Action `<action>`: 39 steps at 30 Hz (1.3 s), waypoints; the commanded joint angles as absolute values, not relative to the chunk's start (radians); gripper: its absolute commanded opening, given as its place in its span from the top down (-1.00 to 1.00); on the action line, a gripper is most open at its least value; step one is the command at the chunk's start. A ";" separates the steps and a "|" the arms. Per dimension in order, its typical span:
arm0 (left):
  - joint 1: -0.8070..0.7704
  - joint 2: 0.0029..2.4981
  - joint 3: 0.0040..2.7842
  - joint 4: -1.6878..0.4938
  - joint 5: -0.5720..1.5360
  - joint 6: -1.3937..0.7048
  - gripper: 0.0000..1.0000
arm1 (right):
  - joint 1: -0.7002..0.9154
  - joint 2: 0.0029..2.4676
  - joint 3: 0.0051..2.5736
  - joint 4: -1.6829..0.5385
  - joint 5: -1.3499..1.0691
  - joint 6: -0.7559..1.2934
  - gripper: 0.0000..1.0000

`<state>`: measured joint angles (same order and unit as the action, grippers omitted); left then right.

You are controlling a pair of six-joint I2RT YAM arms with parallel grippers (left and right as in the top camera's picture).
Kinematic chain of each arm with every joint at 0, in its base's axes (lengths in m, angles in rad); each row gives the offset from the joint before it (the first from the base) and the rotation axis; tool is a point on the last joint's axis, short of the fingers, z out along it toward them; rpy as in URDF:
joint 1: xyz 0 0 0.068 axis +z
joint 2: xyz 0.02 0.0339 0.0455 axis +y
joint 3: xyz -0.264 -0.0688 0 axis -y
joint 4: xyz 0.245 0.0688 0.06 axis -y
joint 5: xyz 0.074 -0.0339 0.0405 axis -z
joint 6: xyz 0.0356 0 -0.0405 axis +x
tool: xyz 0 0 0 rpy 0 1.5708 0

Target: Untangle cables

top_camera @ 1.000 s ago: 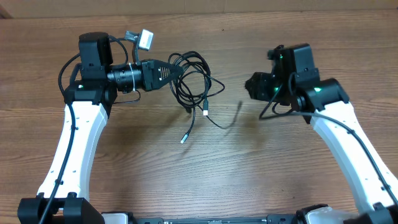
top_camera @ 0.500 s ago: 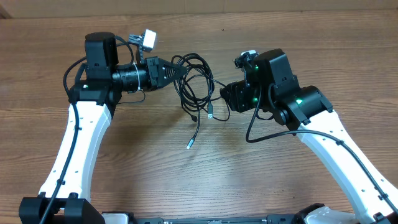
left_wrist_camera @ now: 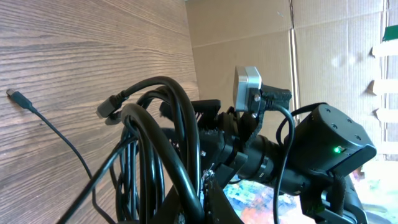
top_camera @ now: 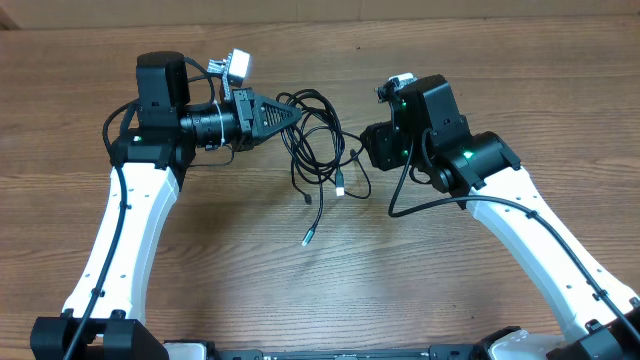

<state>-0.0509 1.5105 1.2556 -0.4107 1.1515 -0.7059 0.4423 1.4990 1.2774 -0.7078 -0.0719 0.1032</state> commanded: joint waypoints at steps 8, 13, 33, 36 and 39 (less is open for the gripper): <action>-0.053 1.503 1.279 -0.377 1.176 -0.794 0.92 | 0.466 1.504 1.295 -0.727 -0.150 0.096 -0.15; -0.067 1.503 1.279 -0.376 1.241 -0.793 0.92 | 0.466 1.539 1.295 -0.620 -0.009 0.101 -0.19; -0.066 1.503 1.279 -0.249 1.298 -0.729 0.92 | 0.222 1.629 1.295 -0.681 0.175 0.296 -0.20; -0.066 1.503 1.279 -0.250 1.206 -0.727 0.92 | 0.208 1.629 1.295 -0.744 0.175 0.313 -0.19; -0.066 1.503 1.279 -0.250 1.145 -0.716 0.92 | 0.206 1.629 1.295 -0.799 0.181 0.368 -0.21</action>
<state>-0.0662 1.5105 1.2556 -0.2546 1.2324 -0.7486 0.2184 1.6226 1.2774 -0.7776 0.1669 0.3027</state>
